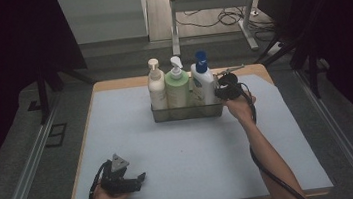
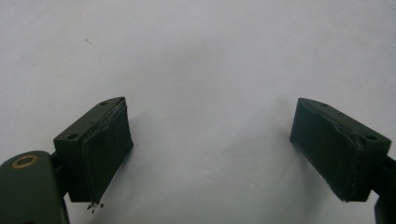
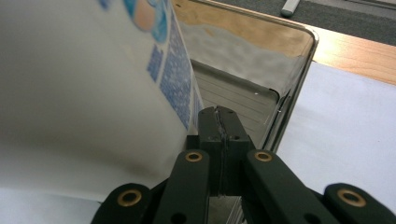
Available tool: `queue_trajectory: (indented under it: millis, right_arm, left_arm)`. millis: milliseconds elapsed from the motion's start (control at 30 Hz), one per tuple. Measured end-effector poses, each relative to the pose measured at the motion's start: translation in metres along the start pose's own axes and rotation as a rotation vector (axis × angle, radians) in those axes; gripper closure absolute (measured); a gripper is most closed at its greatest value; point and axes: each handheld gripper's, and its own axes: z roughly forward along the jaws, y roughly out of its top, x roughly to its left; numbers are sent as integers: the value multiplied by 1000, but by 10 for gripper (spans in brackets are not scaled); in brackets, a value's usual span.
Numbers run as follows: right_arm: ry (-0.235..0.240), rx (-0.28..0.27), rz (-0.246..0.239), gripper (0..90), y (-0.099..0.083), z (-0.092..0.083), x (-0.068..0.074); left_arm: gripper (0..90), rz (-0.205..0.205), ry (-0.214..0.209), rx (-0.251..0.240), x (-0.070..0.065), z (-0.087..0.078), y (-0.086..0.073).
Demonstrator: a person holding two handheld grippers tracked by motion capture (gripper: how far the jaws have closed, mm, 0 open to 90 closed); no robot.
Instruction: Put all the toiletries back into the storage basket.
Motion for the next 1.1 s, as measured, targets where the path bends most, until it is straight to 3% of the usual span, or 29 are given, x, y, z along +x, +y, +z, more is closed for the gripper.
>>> queue_trajectory:
  millis: [700, 1100]
  right_arm:
    - [-18, 36, -22, 888, -4, 8, 2]
    - [-4, 49, -34, 890, -5, 12, 9]
  left_arm:
    - [120, 1, 0, 0, 0, 0, 0]
    - [120, 1, -1, 0, 0, 0, 0]
